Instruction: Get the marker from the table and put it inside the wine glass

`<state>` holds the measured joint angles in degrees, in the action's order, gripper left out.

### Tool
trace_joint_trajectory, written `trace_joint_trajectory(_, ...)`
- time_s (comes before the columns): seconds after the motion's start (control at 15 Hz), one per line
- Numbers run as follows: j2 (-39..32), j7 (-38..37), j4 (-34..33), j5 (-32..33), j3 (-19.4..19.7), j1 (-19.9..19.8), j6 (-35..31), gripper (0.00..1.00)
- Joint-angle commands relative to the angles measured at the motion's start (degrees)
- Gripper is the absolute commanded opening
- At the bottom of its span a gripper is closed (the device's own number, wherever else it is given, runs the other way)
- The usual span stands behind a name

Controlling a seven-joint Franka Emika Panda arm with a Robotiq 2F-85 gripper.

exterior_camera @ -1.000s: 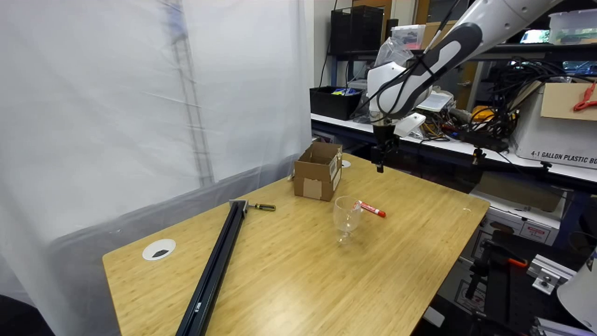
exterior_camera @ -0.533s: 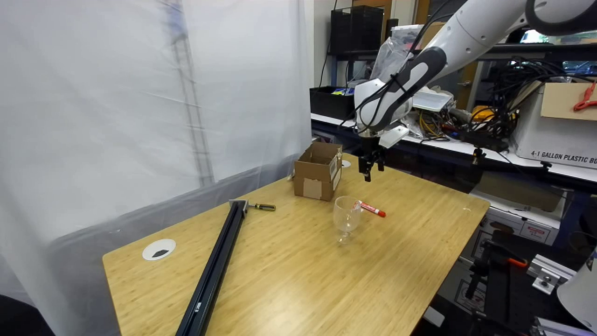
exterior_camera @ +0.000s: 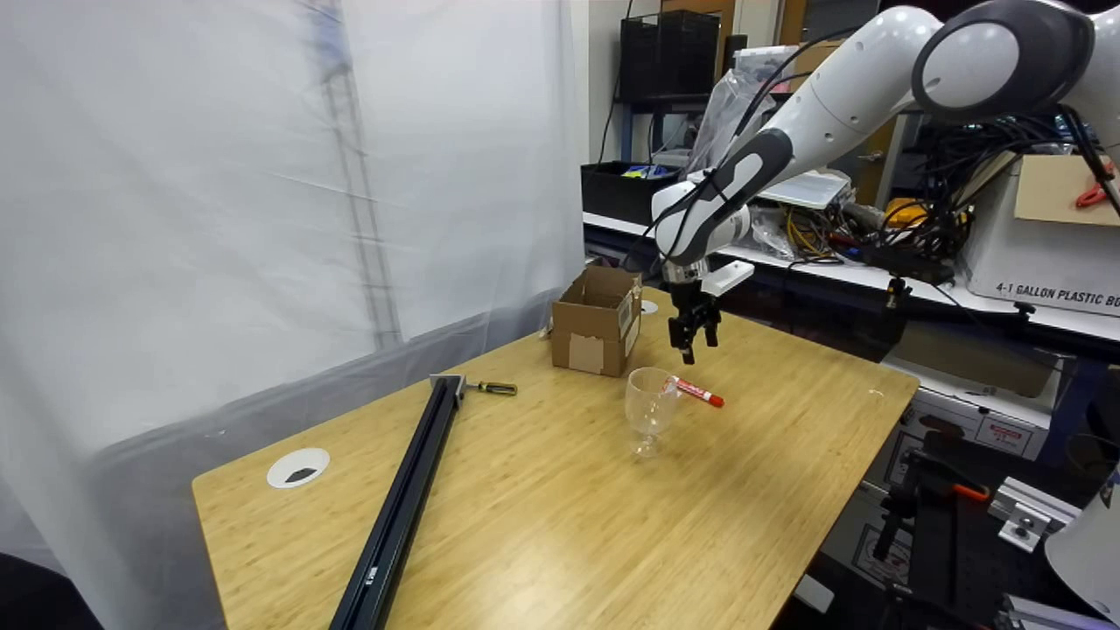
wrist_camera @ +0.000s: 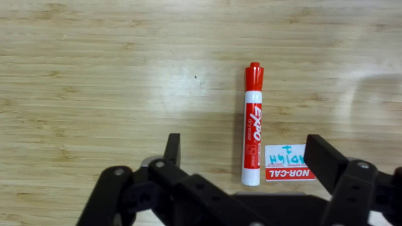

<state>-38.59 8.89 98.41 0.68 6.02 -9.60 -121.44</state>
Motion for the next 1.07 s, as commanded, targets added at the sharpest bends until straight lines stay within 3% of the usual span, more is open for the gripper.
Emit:
trace_joint_trajectory(0.0,-3.6,2.1,-6.8,-1.4,-1.6,-2.1,7.6,1.00)
trace_joint_trajectory(0.53,-10.0,1.6,-15.6,0.1,-2.3,-0.9,16.0,1.00)
trace_joint_trajectory(1.0,-13.5,1.8,-17.1,0.6,-2.6,-0.5,14.9,1.00)
